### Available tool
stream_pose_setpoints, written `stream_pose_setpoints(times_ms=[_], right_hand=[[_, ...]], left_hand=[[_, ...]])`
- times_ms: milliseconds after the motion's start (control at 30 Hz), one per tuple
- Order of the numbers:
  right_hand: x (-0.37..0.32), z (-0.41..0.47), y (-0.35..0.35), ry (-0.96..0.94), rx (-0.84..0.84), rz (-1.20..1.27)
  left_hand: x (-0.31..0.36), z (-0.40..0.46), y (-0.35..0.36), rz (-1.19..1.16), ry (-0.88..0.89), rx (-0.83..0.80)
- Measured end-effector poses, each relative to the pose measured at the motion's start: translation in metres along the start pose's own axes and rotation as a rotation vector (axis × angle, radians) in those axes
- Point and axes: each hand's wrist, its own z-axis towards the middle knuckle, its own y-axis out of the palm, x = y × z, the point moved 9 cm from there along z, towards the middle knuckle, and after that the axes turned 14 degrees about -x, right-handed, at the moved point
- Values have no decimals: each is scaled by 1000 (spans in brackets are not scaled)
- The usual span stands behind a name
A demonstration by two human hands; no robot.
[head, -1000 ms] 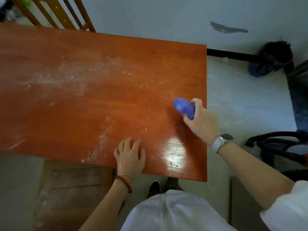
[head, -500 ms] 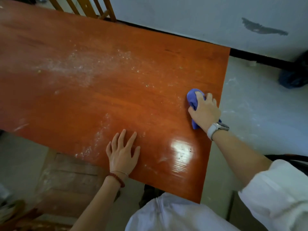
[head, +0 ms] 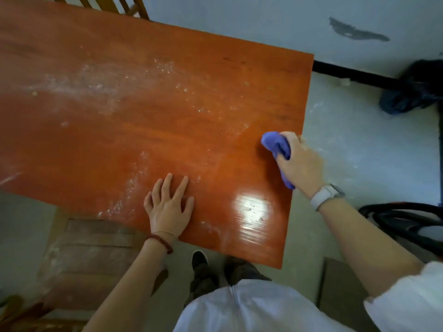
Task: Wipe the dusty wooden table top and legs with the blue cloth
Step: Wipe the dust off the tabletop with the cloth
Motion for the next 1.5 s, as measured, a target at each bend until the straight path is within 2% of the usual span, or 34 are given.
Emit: stream_pose_setpoints(times_ms=[100,200,267,333,367,433,500,567,633,700,800,867,967,1133,1167,1233,1300,1333,1400,1500], right_hand=[[5,-1,25,95,-48,-209],[-8,-22,49,89,-77,-281],[-33,-63,65,23,-6,-329],[-77,-119,95,-125,14,-338],[-104,-144,114,-229,-47,-304],[-148,-178,155,-376,-370,-77],[-161,-194,167,-304,-603,214],[-143,-191,142,-132,-445,354],[-110,-185,101,15,-187,315],[-74,-181,69,197,-13,227],[-44,-171,64,398,29,151],[-48,-166,82,419,-26,37],[-56,-169,100,446,13,-178],[-68,-162,109,546,92,-185],[-86,-156,115,473,65,-173],[-138,-146,137,185,-54,-89],[-174,-152,155,-46,-244,139],[-177,-157,151,-76,-281,252],[-152,-160,117,9,-126,288],[-82,-166,59,289,159,126]], left_hand=[[1,1,-2,15,33,-12],[-2,-4,-17,-120,131,56],[-15,-15,-30,-185,184,153],[-32,-26,-33,-160,196,180],[-43,-30,-32,-140,181,172],[-68,-39,-26,-100,133,132],[-94,-40,-17,-65,79,36],[-109,-38,-12,-8,73,-28],[-110,-38,-14,6,103,-16],[-109,-39,-15,-23,117,2],[-110,-41,-13,-20,122,21],[-111,-40,-11,-1,121,16],[-112,-39,-11,15,127,4],[-114,-38,-12,39,144,13],[-115,-38,-12,42,150,13],[-117,-36,-9,52,160,9],[-119,-38,-11,44,162,45],[-118,-39,-13,40,158,65],[-117,-37,-10,41,139,31],[-115,-37,-12,24,131,41]])
